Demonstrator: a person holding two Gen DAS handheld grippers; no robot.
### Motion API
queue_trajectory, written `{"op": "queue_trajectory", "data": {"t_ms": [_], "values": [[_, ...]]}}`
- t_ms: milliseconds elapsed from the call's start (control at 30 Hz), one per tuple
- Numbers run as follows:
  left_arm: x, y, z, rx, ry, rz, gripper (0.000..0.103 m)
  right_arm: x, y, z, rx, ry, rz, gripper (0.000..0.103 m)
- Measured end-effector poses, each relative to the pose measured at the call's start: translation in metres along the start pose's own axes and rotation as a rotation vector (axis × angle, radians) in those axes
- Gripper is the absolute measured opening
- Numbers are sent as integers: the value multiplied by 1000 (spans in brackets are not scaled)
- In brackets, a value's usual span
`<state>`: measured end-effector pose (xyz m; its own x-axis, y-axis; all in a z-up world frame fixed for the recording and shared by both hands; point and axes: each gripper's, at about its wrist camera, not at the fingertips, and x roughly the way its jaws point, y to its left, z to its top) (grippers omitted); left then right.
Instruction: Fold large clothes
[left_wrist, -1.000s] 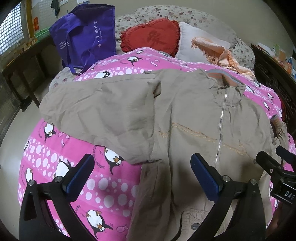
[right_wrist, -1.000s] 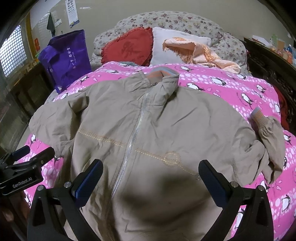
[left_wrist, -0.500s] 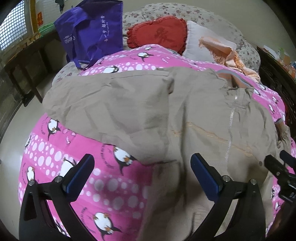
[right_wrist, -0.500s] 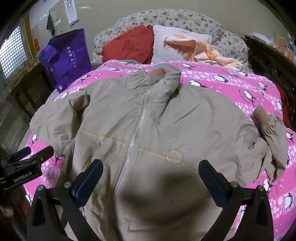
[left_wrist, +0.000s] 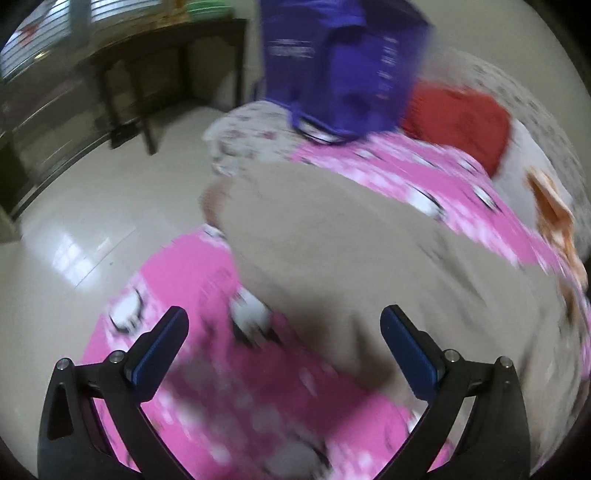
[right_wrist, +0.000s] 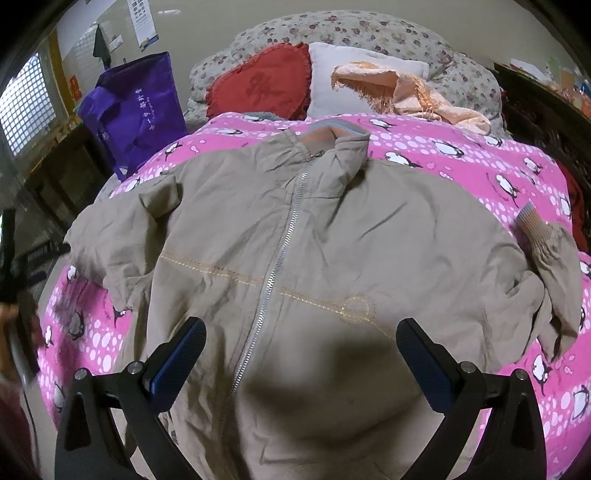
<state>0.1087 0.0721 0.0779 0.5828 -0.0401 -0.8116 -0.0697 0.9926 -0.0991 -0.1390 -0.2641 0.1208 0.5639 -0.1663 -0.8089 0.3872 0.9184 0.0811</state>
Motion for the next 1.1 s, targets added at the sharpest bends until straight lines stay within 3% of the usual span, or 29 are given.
{"op": "queue_trajectory", "data": {"t_ms": [167, 267, 533, 633, 667, 700, 767, 900, 1100], "values": [[34, 15, 24, -49, 23, 34, 103, 5, 5, 2, -24, 7, -6, 103], [49, 20, 31, -86, 21, 61, 96, 8, 4, 3, -22, 20, -5, 103], [57, 6, 39, -60, -13, 52, 90, 13, -3, 3, -4, 44, 0, 103], [62, 1, 39, -37, 3, 46, 74, 13, -2, 3, -7, 47, 2, 103], [63, 0, 39, -31, 8, 39, 60, 13, -2, 2, -11, 50, 2, 103], [63, -1, 39, -24, 13, 34, 34, 13, -2, 2, -14, 52, 1, 103], [64, -2, 38, -11, 22, 34, 3, 12, -3, 2, -16, 54, 1, 103], [33, 4, 46, -45, -30, -51, 2, 8, -9, 2, 4, 48, 10, 103], [-75, -27, 82, 67, -229, -145, 2, -4, -25, 4, 17, 23, 1, 103]]}}
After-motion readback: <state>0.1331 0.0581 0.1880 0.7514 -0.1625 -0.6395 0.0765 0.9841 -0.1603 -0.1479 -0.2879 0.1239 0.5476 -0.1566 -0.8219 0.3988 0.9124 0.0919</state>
